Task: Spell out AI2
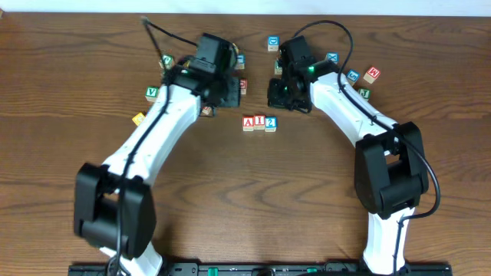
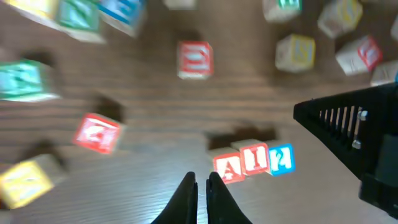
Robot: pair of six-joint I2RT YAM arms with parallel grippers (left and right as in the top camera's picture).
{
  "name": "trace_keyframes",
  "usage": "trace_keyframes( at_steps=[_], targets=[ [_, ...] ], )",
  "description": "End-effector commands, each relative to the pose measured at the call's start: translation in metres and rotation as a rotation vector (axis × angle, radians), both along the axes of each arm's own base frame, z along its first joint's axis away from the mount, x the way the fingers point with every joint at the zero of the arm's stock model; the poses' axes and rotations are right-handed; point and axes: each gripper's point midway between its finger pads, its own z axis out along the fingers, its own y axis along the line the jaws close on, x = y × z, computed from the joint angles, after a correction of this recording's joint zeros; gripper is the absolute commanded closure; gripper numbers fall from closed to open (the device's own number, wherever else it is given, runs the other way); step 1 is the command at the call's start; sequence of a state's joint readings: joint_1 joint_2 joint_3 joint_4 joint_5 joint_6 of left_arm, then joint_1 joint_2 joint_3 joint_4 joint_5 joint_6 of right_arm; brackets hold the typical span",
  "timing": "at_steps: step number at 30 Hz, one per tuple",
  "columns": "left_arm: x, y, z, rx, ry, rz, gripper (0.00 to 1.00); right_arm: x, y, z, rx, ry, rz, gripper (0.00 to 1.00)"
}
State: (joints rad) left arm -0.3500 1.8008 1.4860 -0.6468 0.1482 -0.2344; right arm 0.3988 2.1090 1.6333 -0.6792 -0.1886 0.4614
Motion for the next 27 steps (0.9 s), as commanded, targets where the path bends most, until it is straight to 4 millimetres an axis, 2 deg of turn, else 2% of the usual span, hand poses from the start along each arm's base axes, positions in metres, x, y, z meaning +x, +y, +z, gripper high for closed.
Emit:
trace_keyframes(
  at_steps=[1, 6, 12, 18, 27],
  targets=[
    [0.009, 0.032, 0.004, 0.078, -0.035, 0.077, 0.93, 0.002, 0.025, 0.021, 0.031, -0.07, 0.034, 0.97],
    [0.015, 0.056, 0.002, 0.065, -0.02, 0.162, 0.92, 0.004, 0.04, 0.01, 0.027, -0.088, 0.013, 0.99],
    [0.02, 0.077, 0.002, 0.064, -0.017, 0.213, 0.92, 0.0, 0.047, -0.006, 0.007, -0.068, 0.02, 0.99],
    [0.018, 0.078, 0.001, 0.066, -0.01, 0.213, 0.92, -0.006, 0.046, -0.029, -0.031, -0.02, -0.01, 0.99],
    [0.015, 0.078, -0.002, 0.071, 0.006, 0.212, 0.92, -0.016, 0.042, -0.04, -0.047, 0.038, -0.033, 0.99]
  ],
)
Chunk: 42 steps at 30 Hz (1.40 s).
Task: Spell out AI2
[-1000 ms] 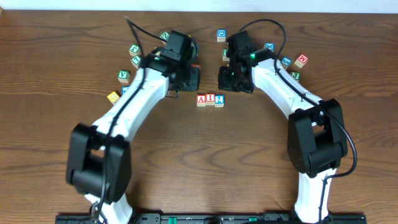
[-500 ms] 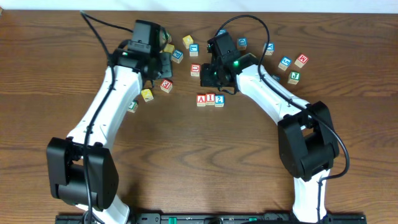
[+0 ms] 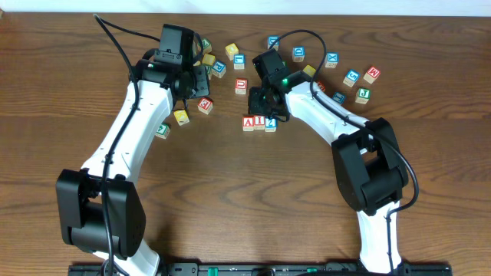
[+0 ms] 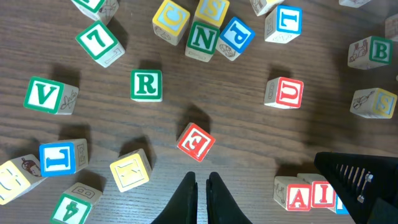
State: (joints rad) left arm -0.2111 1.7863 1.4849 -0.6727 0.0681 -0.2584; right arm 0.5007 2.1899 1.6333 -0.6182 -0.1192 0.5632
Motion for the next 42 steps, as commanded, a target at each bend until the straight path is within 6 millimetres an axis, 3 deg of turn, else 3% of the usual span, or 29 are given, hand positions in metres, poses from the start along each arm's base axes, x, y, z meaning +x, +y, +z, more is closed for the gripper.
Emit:
trace_keyframes(
  at_steps=[1, 31, 42],
  targets=[
    [-0.002, 0.004, -0.004, 0.011, 0.01, 0.013, 0.92, -0.005, 0.004, -0.005, -0.011, 0.019, -0.013, 0.99],
    [-0.006, 0.004, -0.009, 0.013, 0.036, 0.011, 0.92, -0.015, 0.007, -0.008, -0.027, 0.045, 0.0, 0.99],
    [-0.006, 0.004, -0.009, 0.013, 0.035, 0.011, 0.92, 0.005, 0.012, 0.0, 0.01, -0.04, 0.026, 0.97]
  ],
)
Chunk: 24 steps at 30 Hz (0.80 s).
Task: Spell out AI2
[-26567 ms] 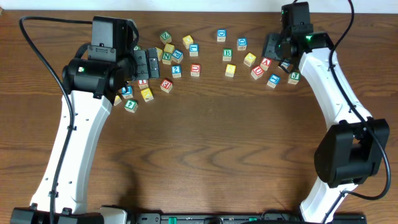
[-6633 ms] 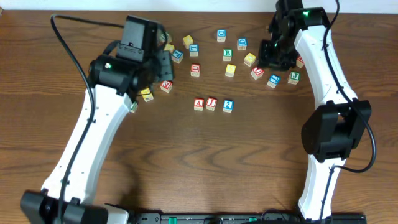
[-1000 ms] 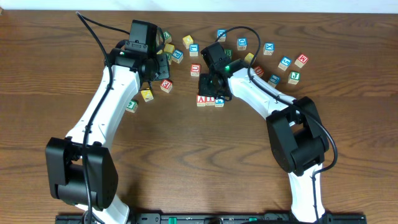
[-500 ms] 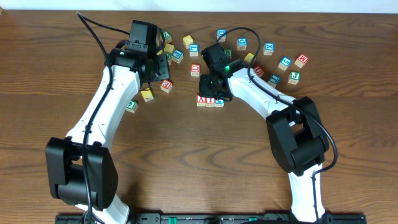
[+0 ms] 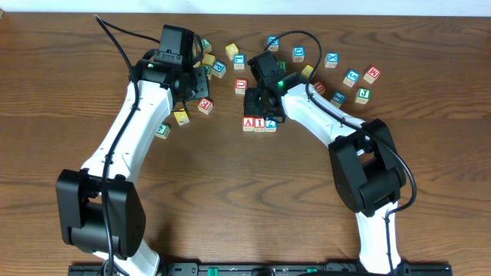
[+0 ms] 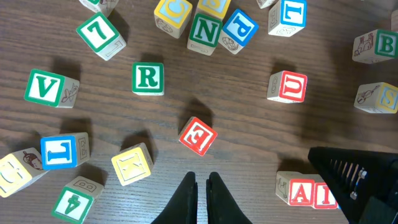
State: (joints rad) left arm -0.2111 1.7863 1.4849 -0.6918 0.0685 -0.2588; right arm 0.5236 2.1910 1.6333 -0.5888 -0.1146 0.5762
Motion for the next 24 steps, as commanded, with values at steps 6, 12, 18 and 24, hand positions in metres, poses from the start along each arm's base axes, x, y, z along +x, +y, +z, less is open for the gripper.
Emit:
trace_keyframes(
  at_steps=[6, 12, 18, 24],
  targets=[
    [-0.002, 0.003, -0.007, 0.01, 0.017, 0.011, 0.92, 0.004, 0.011, 0.0, 0.001, -0.043, 0.06, 0.96],
    [-0.002, 0.003, -0.007, 0.01, 0.017, 0.011, 0.92, -0.003, 0.019, 0.0, 0.014, -0.03, 0.084, 0.98],
    [-0.002, 0.003, -0.007, 0.009, 0.017, 0.011, 0.92, -0.008, 0.023, -0.001, 0.01, -0.021, 0.097, 0.99],
    [-0.002, 0.003, -0.007, 0.01, 0.017, 0.011, 0.92, -0.012, 0.022, -0.002, 0.003, -0.006, 0.099, 0.99]
  ],
)
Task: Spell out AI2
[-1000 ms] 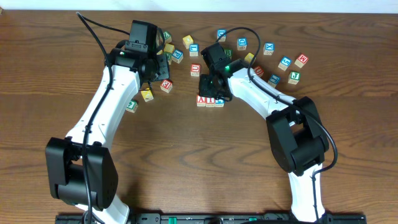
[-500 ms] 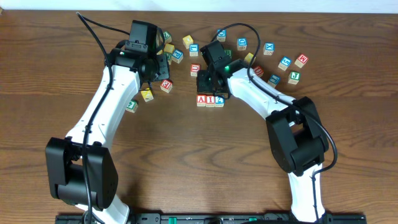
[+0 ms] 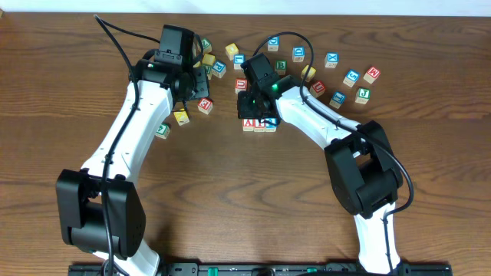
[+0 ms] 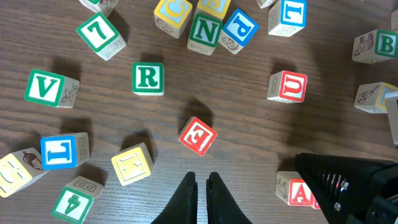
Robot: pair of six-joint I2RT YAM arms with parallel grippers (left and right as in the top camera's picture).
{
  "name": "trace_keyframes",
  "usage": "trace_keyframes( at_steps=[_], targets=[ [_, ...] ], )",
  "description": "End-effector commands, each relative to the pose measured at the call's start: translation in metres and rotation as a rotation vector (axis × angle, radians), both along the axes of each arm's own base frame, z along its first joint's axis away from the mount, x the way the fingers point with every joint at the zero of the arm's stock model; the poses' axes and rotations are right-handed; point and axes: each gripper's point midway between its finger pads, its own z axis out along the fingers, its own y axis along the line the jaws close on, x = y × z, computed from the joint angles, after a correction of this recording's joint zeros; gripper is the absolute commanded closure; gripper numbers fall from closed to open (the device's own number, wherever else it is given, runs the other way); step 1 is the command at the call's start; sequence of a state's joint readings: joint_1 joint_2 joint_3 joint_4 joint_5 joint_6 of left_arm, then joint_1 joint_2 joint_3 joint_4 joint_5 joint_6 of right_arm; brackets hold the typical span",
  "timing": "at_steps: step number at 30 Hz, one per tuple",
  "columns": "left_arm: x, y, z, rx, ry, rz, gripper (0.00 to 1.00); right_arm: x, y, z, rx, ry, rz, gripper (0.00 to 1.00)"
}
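Observation:
A row of letter blocks stands mid-table: the red A block (image 3: pixel 248 123) (image 4: pixel 295 190) shows at its left end. My right gripper (image 3: pixel 258 112) hangs right over the row and hides most of the I and 2 blocks; whether its fingers are open or shut is hidden. In the left wrist view it appears as a black body (image 4: pixel 351 180) covering everything right of the A. My left gripper (image 3: pixel 193 86) (image 4: pixel 199 182) is shut and empty, raised over the scattered blocks left of the row, just short of a tilted red E block (image 4: pixel 198 135).
Loose blocks lie around the left gripper: yellow K (image 4: pixel 132 163), green R (image 4: pixel 148 78), green V (image 4: pixel 45 88), red U (image 4: pixel 287 86), green 4 (image 4: pixel 73 202), blue L (image 4: pixel 61 152). More blocks (image 3: pixel 351 77) are scattered at the back right.
My right gripper has shifted a little to the left over the row, so the I block that showed beside the A is now covered. The left arm and the loose blocks have not moved.
The A, I, 2 row stood mid-table throughout. First my left gripper hung shut near it and my right gripper up and to its right. Then the left arm was back over the loose blocks and stayed there, while the right gripper stood ever closer over the row.

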State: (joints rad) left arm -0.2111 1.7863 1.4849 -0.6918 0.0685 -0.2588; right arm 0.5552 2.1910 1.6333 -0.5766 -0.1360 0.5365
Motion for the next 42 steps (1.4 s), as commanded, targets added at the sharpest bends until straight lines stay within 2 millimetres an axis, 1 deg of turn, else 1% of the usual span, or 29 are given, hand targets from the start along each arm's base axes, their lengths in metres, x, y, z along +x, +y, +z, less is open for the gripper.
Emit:
trace_keyframes(
  at_steps=[1, 42],
  targets=[
    [-0.0019, 0.003, -0.0065, 0.009, 0.017, 0.011, 0.92, -0.0038, 0.0038, -0.0043, -0.009, 0.008, 0.023, 0.99],
    [-0.002, 0.0031, -0.0066, 0.01, 0.017, 0.011, 0.92, -0.0103, -0.0003, -0.0076, -0.026, 0.04, 0.015, 0.99]
  ],
)
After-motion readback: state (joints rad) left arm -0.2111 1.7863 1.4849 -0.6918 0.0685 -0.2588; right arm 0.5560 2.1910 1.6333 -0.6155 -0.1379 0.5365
